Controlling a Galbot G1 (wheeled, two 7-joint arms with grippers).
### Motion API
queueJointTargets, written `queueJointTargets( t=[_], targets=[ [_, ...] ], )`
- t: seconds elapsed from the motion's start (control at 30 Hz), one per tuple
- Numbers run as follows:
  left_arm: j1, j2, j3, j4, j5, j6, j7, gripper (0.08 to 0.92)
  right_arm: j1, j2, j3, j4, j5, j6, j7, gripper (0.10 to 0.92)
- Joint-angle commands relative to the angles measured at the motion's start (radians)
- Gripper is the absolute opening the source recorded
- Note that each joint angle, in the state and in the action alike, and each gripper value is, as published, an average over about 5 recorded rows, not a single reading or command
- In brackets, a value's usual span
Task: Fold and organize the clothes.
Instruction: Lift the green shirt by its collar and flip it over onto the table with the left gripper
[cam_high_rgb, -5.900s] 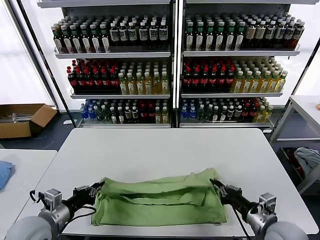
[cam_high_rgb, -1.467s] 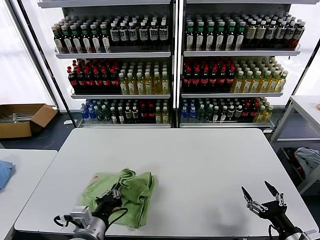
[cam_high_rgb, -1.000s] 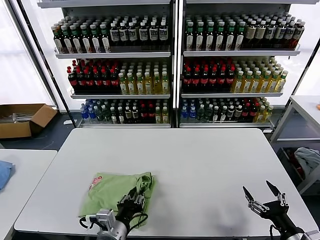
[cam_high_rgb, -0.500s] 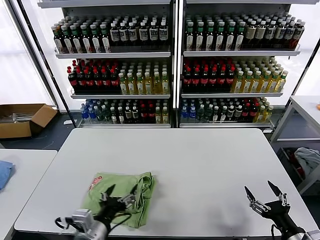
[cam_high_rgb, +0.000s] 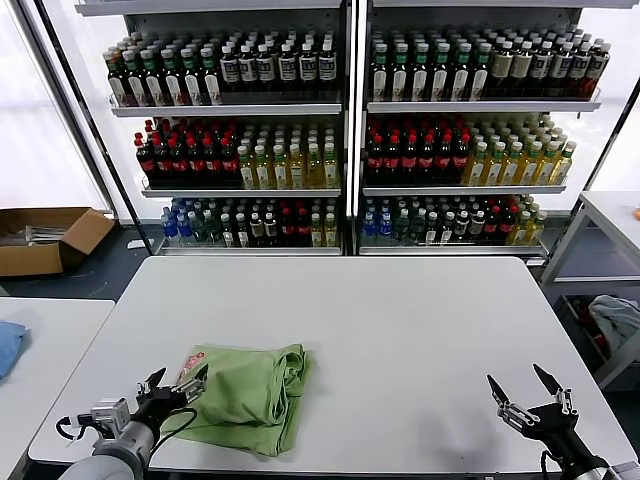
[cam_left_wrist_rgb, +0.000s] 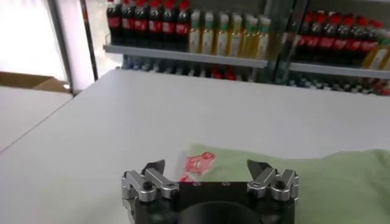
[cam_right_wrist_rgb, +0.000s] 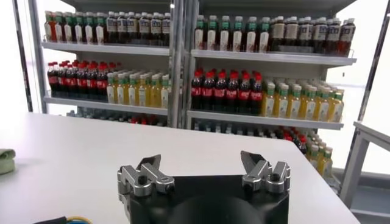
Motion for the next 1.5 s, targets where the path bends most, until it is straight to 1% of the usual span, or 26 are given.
queueJointTargets(
  t=[0.03,0.27,0.47,0.53,0.67,0.83,1.13,1.23,1.33,1.4,1.5],
  targets=[
    [-0.052,-0.015,-0.022,0.148,-0.018,-0.008,0.038,0.823,0.000,0.000,0.002,0.000,0.005,0.000,0.000,0.823],
    [-0.027,-0.045,0.003,0.100,0.000,-0.011,0.041,0.817,0.003,-0.001,0.006,0.001,0.010,0.000,0.001,0.823],
    [-0.031,-0.071,0.022,0.112,0.025,-0.012,0.057,0.773,0.002,0.011,0.012,-0.001,0.013,0.003,0.004,0.823],
    [-0.031,-0.077,0.029,0.115,0.028,-0.014,0.062,0.743,-0.004,0.012,0.015,0.000,0.015,0.006,0.004,0.823],
    [-0.026,-0.088,0.042,0.112,0.031,-0.025,0.070,0.648,-0.007,0.010,0.022,0.004,0.021,0.008,0.006,0.823],
    [-0.005,-0.099,0.052,0.091,0.035,-0.042,0.074,0.501,-0.002,0.005,0.030,0.007,0.031,0.008,0.008,0.823],
    [0.006,-0.109,0.020,0.064,0.033,-0.076,0.064,0.241,0.012,0.003,0.022,0.005,0.035,0.008,0.011,0.823],
    [0.015,-0.118,-0.024,0.041,0.024,-0.081,0.054,0.158,0.017,0.001,0.021,0.004,0.038,0.008,0.011,0.823],
    [0.027,-0.107,-0.116,0.015,-0.011,-0.078,0.039,0.117,0.021,-0.006,0.021,0.002,0.045,0.007,0.012,0.823],
    [0.034,-0.075,-0.198,0.006,-0.037,-0.075,0.032,0.117,0.025,-0.012,0.022,-0.001,0.051,0.007,0.012,0.823],
    [0.043,0.002,-0.323,0.009,-0.071,-0.068,0.032,0.117,0.036,-0.018,0.021,-0.007,0.059,0.006,0.013,0.823]
  ],
)
